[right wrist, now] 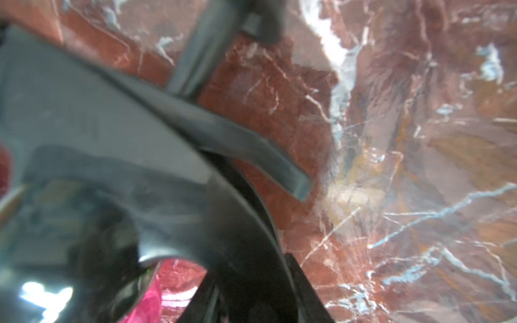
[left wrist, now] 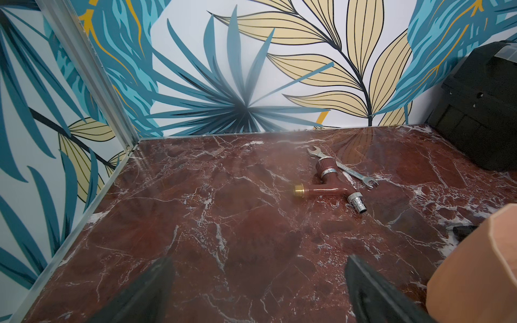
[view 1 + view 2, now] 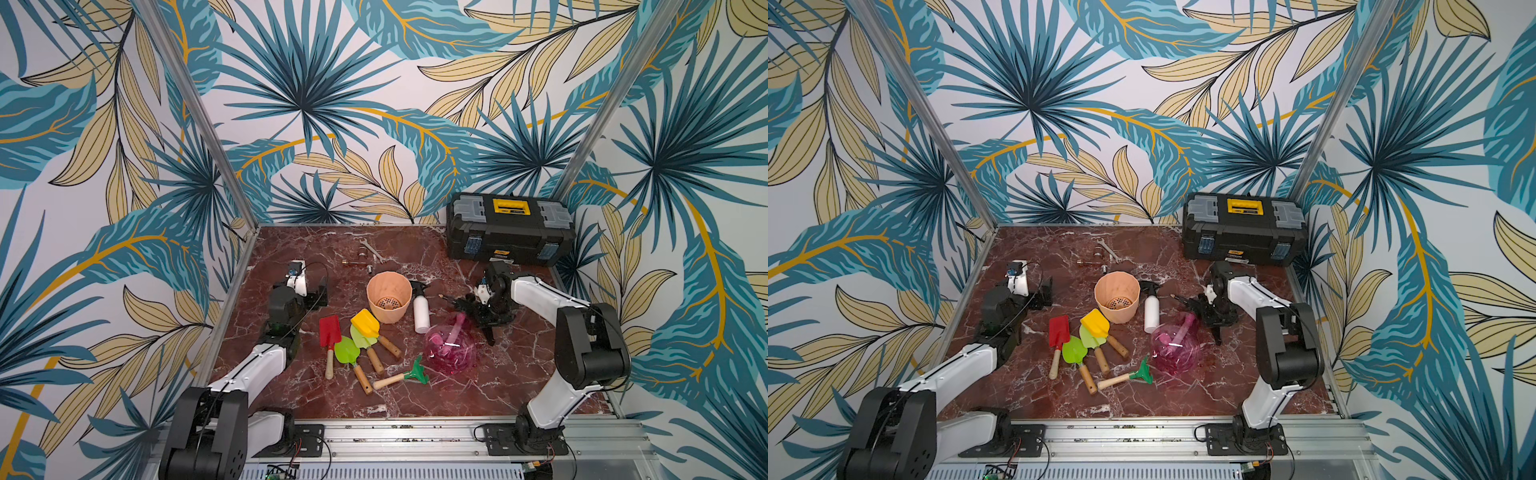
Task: Organize the gardening tools
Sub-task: Pick up the gardening tool from the center of the board.
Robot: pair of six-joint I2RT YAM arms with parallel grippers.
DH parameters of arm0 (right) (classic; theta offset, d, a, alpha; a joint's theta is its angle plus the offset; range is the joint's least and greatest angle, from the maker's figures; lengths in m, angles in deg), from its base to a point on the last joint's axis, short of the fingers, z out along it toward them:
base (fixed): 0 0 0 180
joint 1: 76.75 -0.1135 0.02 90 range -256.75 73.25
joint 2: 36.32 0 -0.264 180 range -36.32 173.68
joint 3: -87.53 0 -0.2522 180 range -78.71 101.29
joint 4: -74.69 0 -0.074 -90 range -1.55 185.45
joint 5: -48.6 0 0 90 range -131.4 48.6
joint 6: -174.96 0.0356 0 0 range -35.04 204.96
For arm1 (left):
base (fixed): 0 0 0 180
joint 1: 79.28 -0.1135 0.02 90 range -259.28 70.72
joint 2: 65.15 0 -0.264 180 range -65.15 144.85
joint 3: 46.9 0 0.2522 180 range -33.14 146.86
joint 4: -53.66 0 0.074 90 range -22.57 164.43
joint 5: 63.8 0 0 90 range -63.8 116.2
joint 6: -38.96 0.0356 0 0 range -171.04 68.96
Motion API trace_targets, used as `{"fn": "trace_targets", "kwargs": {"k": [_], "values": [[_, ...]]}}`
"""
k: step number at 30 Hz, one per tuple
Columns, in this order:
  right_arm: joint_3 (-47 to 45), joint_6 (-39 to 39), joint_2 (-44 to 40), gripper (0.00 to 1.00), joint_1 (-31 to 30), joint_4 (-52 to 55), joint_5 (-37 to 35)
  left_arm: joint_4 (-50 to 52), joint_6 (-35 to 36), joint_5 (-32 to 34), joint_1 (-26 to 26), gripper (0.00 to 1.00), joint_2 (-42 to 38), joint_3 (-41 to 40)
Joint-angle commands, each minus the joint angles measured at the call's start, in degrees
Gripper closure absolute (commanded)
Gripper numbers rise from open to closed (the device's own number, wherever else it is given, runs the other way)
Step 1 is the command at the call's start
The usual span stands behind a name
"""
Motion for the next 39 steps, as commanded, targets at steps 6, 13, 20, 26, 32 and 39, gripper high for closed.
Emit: {"fn": "trace_targets", "kwargs": {"k": [6,13,20,26,32,39], "values": [[-0.8,-0.6,-3.2,0.74,-0.2,-0.9,-2.6,0.4,-0.3,0.0,-0.1,0.0,-1.0,0.0],[0.6,0.6,-10.1,0.84,-0.2,1.0,-6.4,2.3,-2.3,-1.3,-0.1,0.0,-2.2,1.7],[4.1,1.6,-19.5,0.89,-0.3,2.3,-8.9,13.5,-13.3,-3.7,-0.1,0.0,-5.4,8.8],[3.4,-1.1,-25.9,0.88,-3.1,-4.3,-8.0,27.0,-20.6,-11.1,0.9,0.0,-4.6,19.1],[0.6,-2.8,-29.2,0.88,-7.6,-12.5,-7.2,31.7,-24.6,-19.5,5.0,0.0,-4.0,26.4],[-2.5,-3.5,-31.2,0.88,-12.0,-21.6,-5.6,29.2,-33.4,-31.0,9.2,0.0,-1.4,30.3]]}}
